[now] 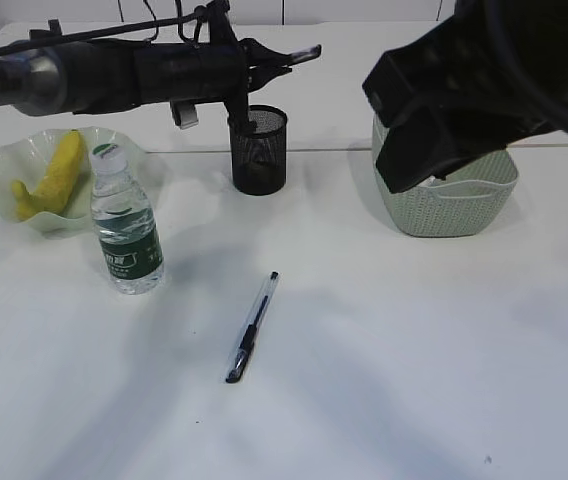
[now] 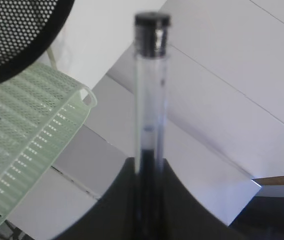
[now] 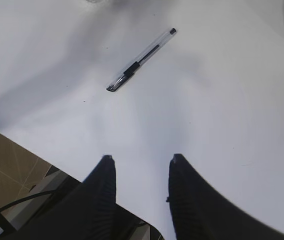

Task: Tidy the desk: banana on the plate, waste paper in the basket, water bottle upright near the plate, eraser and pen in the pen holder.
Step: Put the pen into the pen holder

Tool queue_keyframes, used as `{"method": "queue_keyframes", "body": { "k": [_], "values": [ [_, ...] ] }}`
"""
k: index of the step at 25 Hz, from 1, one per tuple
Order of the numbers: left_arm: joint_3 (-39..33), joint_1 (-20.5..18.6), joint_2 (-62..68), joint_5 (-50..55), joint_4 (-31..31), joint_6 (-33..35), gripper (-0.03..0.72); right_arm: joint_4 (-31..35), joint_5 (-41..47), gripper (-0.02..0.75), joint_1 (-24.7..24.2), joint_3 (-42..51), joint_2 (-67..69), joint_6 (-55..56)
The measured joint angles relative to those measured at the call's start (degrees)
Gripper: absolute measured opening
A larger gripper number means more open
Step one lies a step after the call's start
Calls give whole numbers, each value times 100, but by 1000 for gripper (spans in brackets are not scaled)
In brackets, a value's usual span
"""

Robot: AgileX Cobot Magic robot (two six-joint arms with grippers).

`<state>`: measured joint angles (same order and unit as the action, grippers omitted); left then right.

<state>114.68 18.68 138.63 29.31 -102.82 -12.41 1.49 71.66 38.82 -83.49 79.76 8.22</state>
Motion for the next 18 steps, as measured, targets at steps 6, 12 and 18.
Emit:
{"method": "queue_keyframes", "body": {
  "k": [6, 12, 18],
  "values": [
    [266, 0, 225, 37, 0, -520, 25, -99, 0, 269, 0, 0, 0, 6],
    [275, 0, 229, 37, 10, -1065, 25, -231, 0, 269, 0, 0, 0, 6],
    [275, 0, 229, 37, 10, -1725, 25, -252, 0, 269, 0, 0, 0, 6]
  ]
}}
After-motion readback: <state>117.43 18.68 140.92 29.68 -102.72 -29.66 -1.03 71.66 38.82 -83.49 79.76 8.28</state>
